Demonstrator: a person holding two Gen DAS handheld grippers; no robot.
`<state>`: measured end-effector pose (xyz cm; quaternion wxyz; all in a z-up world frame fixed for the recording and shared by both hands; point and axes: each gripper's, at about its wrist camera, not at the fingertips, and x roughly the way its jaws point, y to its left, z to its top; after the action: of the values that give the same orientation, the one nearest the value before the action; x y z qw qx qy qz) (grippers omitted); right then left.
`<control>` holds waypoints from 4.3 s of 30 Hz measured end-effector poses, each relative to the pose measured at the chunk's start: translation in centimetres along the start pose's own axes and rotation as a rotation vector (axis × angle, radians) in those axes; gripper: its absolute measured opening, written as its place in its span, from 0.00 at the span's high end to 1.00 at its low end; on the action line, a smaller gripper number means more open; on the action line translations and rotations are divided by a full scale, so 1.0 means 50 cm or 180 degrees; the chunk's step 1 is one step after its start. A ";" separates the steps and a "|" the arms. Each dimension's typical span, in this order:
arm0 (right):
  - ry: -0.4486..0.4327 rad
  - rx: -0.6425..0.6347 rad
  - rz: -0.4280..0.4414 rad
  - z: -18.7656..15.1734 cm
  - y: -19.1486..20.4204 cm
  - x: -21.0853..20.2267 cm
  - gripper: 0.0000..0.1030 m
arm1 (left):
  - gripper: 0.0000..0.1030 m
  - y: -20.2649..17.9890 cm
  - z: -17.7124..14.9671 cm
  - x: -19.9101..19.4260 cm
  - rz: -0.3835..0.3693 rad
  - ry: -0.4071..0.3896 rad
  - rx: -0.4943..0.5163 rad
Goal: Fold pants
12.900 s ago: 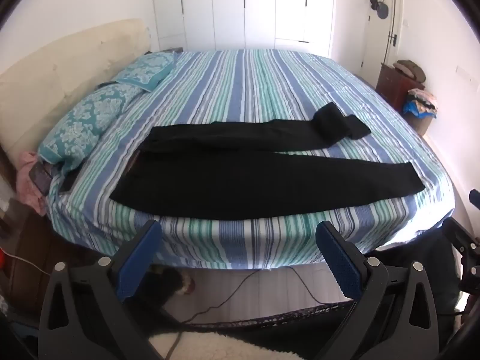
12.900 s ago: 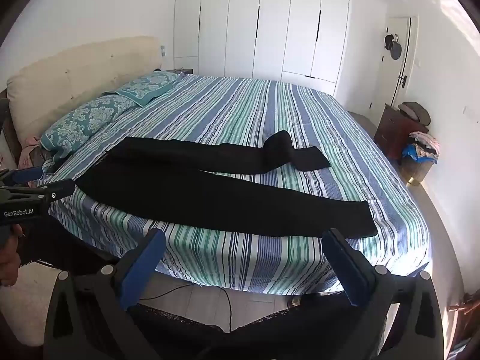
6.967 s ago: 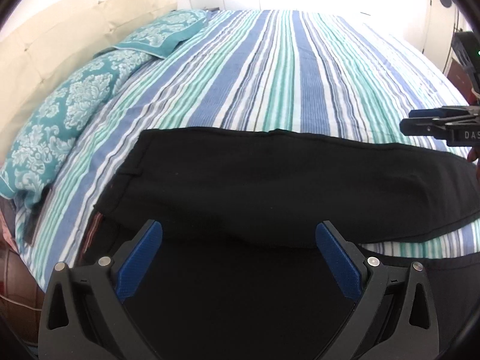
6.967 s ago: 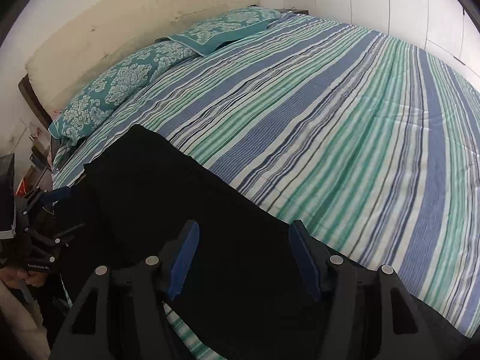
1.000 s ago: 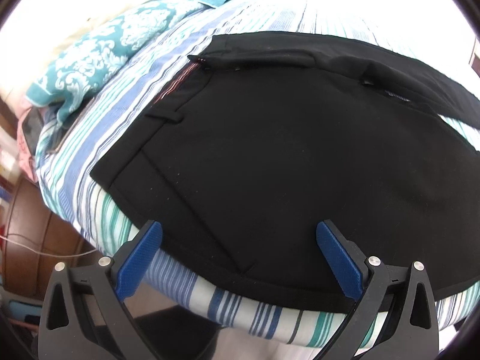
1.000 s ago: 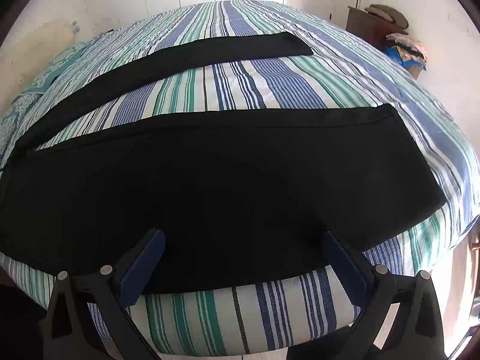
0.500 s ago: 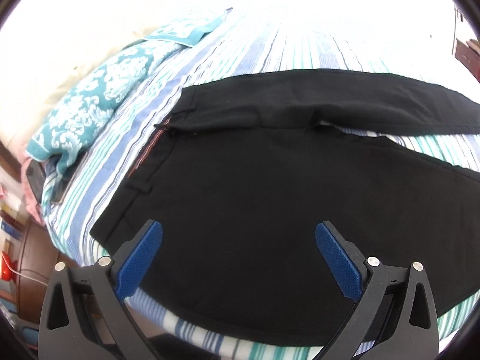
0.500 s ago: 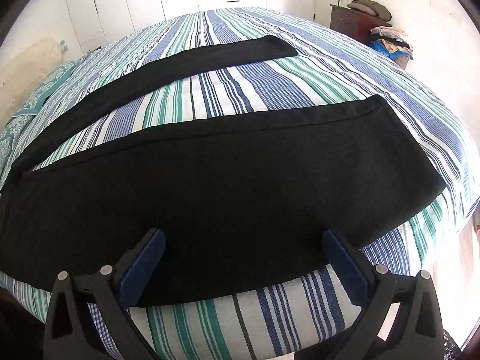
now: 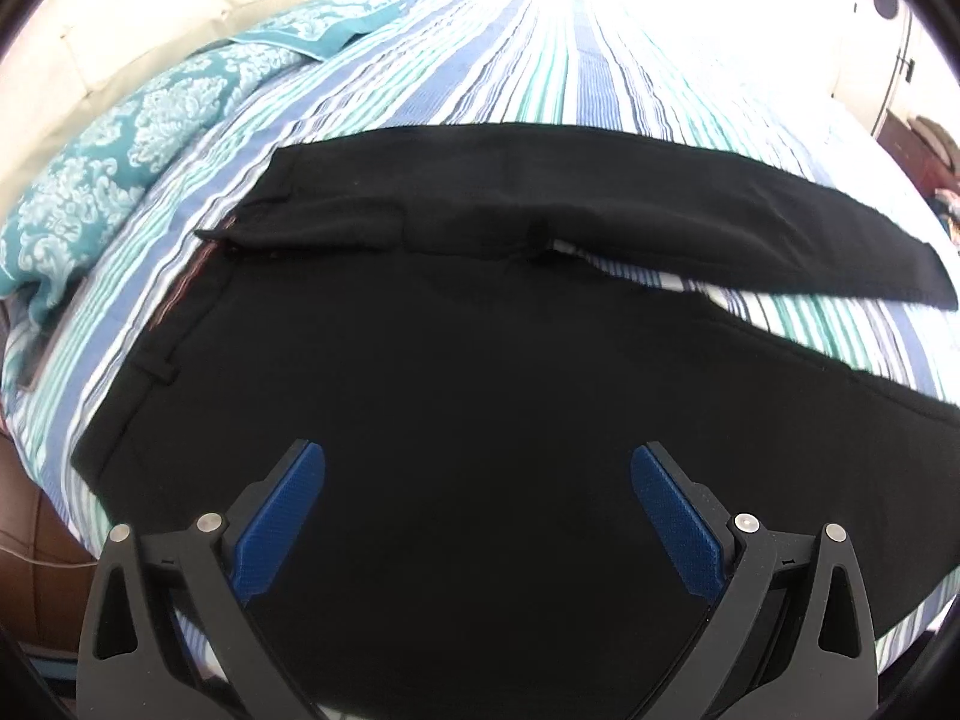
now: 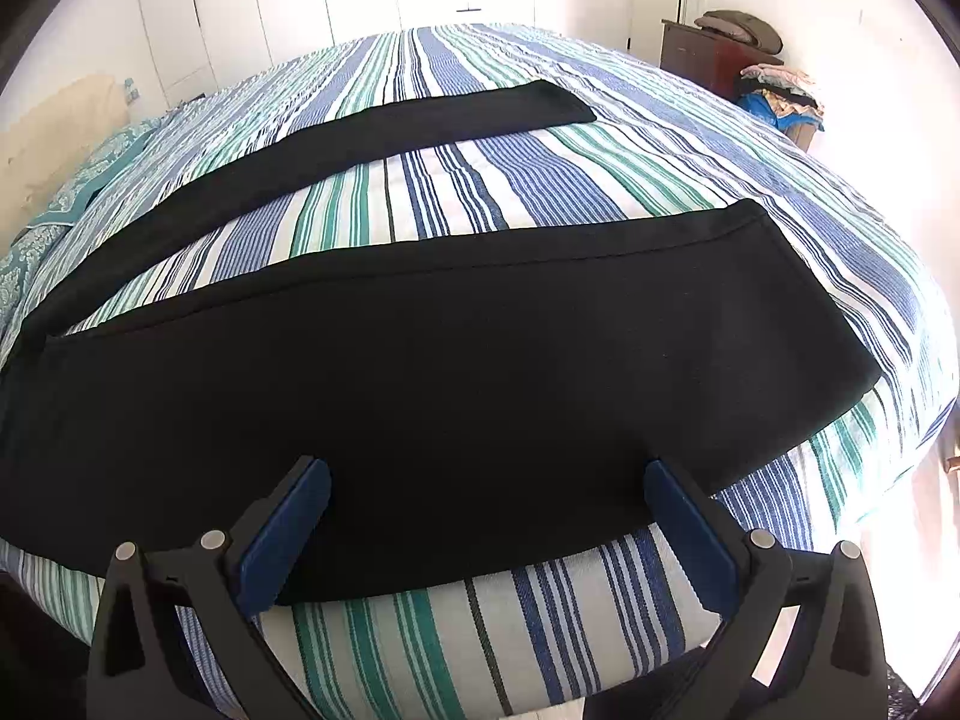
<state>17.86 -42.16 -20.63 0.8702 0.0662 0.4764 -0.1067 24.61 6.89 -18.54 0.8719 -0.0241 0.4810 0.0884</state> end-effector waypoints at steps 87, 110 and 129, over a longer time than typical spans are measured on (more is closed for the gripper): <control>-0.0436 0.0643 0.1590 -0.068 0.037 -0.207 0.06 | 0.01 -0.099 -0.172 -0.134 -0.0359 0.0061 0.0342; -0.0092 0.2468 0.1627 0.031 -0.046 0.032 0.45 | 0.01 -0.097 -0.058 -0.052 -0.0563 0.0378 0.0206; -0.0708 0.1543 0.1184 0.075 -0.107 -0.110 0.93 | 0.01 -0.022 0.393 0.242 -0.0866 0.0690 -0.1258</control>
<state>16.71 -47.45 -14.06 0.8804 0.3453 0.3188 -0.0628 47.52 9.88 -18.24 0.7976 -0.2676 0.5374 0.0595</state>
